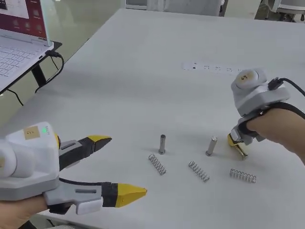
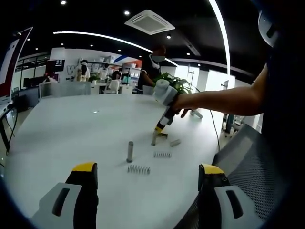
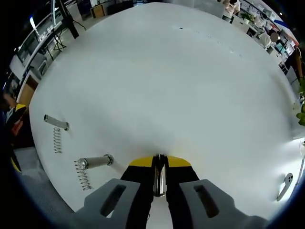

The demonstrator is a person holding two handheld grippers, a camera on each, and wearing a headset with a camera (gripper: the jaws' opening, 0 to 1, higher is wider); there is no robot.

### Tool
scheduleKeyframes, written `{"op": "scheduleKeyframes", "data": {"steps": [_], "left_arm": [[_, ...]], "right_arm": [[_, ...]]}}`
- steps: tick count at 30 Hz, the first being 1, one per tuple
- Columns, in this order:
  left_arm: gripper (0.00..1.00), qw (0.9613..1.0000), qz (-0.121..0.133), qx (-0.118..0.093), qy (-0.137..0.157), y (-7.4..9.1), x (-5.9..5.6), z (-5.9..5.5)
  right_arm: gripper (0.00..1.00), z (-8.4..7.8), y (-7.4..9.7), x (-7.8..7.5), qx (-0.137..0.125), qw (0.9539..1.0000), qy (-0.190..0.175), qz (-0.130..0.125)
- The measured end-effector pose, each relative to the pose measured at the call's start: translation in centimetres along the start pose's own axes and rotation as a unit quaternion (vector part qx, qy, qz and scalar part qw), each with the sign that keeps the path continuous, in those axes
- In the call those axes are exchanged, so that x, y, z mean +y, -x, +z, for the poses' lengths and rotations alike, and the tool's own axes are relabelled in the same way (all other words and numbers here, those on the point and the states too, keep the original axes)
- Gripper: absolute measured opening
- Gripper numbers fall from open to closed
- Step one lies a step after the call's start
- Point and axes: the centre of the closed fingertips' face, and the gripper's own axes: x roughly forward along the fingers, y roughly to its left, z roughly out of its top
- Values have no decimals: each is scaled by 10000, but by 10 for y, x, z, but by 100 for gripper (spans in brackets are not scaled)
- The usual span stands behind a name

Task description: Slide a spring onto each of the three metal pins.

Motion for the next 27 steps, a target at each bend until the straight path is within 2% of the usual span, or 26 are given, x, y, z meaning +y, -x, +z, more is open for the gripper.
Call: {"op": "scheduleKeyframes", "data": {"steps": [3,11,16,23,27], "left_arm": [[83,10000,-8,0,-10,0,-1,0],[83,10000,-23,6,-26,0,-1,1],[83,10000,-33,22,-50,0,-2,0],[83,10000,-52,15,-62,0,-2,1],[82,9999,-77,40,-81,-1,-3,1]], "right_arm": [[5,-2,4,-3,-89,10000,-30,0],[5,-4,20,2,-497,9986,-119,120],[5,-4,29,1,-720,9973,-89,90],[5,0,39,-2,-1111,9937,-82,117],[5,-1,47,1,-1236,9922,-67,107]]}}
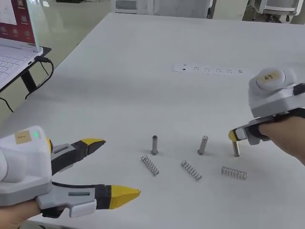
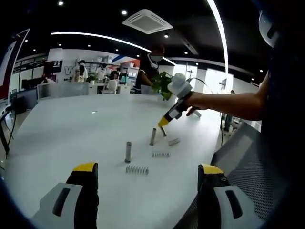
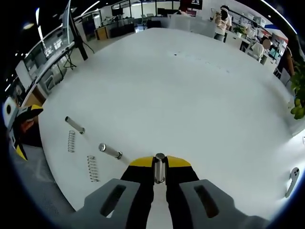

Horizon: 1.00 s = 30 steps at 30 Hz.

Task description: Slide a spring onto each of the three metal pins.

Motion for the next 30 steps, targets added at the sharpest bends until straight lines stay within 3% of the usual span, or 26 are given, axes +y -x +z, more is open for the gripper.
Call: {"op": "scheduleKeyframes", "data": {"steps": [11,30], "left_arm": [[82,10000,-48,-13,-37,-1,-3,3],[81,10000,-48,9,-48,-2,-3,3]], "right_arm": [[5,-2,11,9,-218,9995,223,35],[6,-10,16,5,-181,9986,503,-4]]}}
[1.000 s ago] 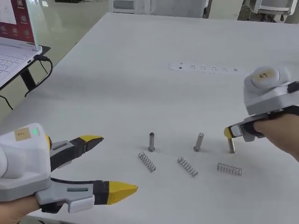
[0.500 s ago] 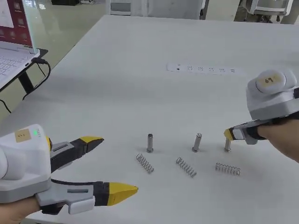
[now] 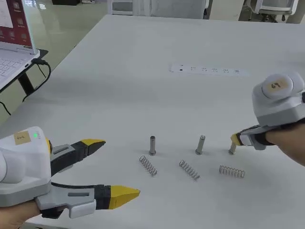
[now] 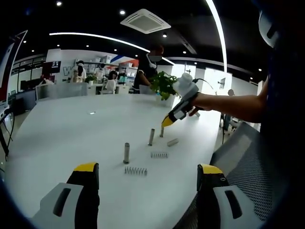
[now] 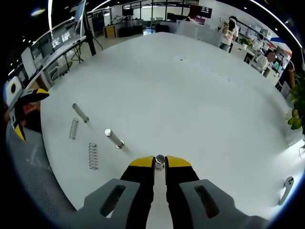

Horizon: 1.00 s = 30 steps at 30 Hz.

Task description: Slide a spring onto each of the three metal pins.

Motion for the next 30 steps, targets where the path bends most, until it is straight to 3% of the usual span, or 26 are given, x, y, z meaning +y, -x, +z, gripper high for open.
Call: {"op": "scheduleKeyframes", "data": {"steps": [22,30], "left_arm": [[80,10000,-16,-5,19,0,-2,-1],[80,10000,-22,9,21,-1,-2,-1]], "right_arm": [[7,-6,-2,-3,39,9999,161,2],[11,-7,-3,-4,57,9997,226,-8]]}}
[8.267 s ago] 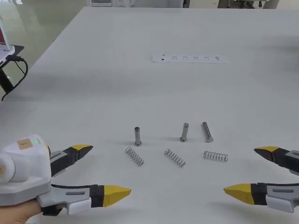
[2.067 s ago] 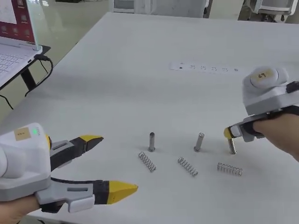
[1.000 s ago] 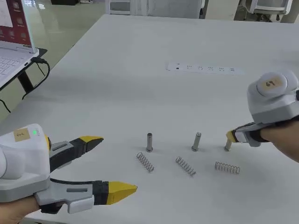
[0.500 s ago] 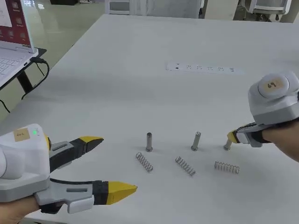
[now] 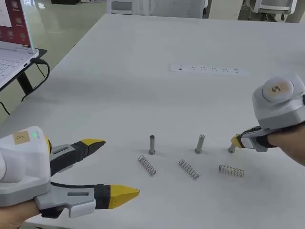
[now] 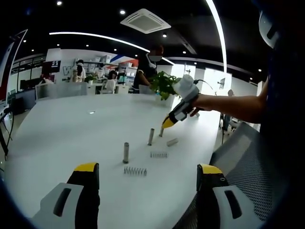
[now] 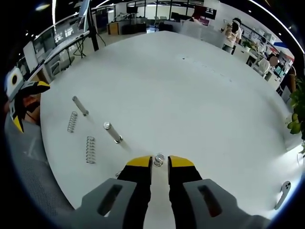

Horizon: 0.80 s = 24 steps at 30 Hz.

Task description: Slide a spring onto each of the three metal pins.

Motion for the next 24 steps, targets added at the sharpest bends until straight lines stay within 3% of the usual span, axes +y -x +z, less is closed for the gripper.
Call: {"op": "scheduleKeyframes", "data": {"steps": [24], "left_arm": [[81,10000,-15,16,-4,0,-2,1]], "right_arm": [[16,-16,8,3,45,10000,-17,53]]}}
